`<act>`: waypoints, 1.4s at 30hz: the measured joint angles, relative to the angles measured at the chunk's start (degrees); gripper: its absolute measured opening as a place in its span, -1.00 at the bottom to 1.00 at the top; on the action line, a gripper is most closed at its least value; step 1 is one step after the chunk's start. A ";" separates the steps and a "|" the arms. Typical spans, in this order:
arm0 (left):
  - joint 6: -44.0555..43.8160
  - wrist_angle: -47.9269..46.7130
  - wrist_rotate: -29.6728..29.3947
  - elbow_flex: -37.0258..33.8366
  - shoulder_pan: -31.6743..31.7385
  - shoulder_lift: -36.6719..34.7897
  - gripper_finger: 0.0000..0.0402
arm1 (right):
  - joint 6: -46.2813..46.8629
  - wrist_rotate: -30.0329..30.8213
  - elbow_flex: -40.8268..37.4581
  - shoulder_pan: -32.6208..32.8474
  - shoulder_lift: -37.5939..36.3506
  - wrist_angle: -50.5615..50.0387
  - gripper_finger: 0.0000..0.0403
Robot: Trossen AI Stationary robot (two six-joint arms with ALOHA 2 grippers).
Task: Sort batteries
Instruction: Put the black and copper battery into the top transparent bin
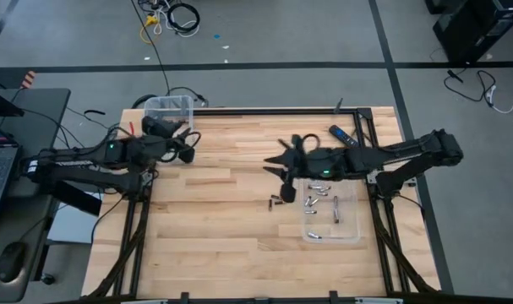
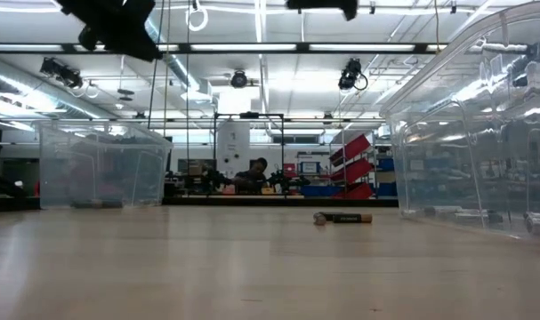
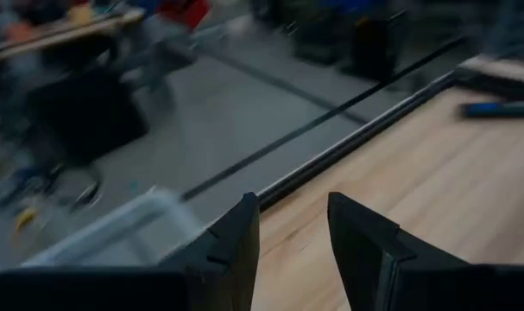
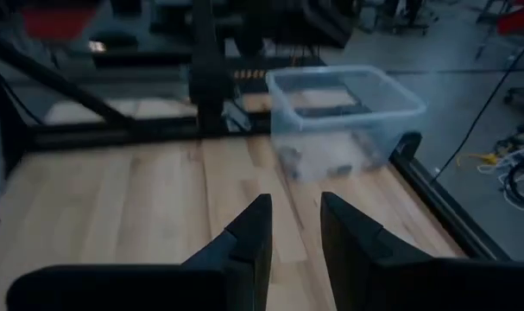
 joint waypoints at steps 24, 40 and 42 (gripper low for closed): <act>0.74 5.69 -0.26 -8.61 -18.45 0.02 -0.32 | -19.71 -17.03 26.62 -2.28 34.85 -47.38 -0.57; 2.82 -0.37 -6.85 -6.69 -19.75 -4.36 -0.32 | -37.14 -16.38 26.59 0.29 45.27 -46.76 -0.47; 3.43 -0.37 -6.76 -6.67 -19.75 -5.61 -0.32 | -37.34 -15.08 26.59 0.26 45.97 -46.60 -0.44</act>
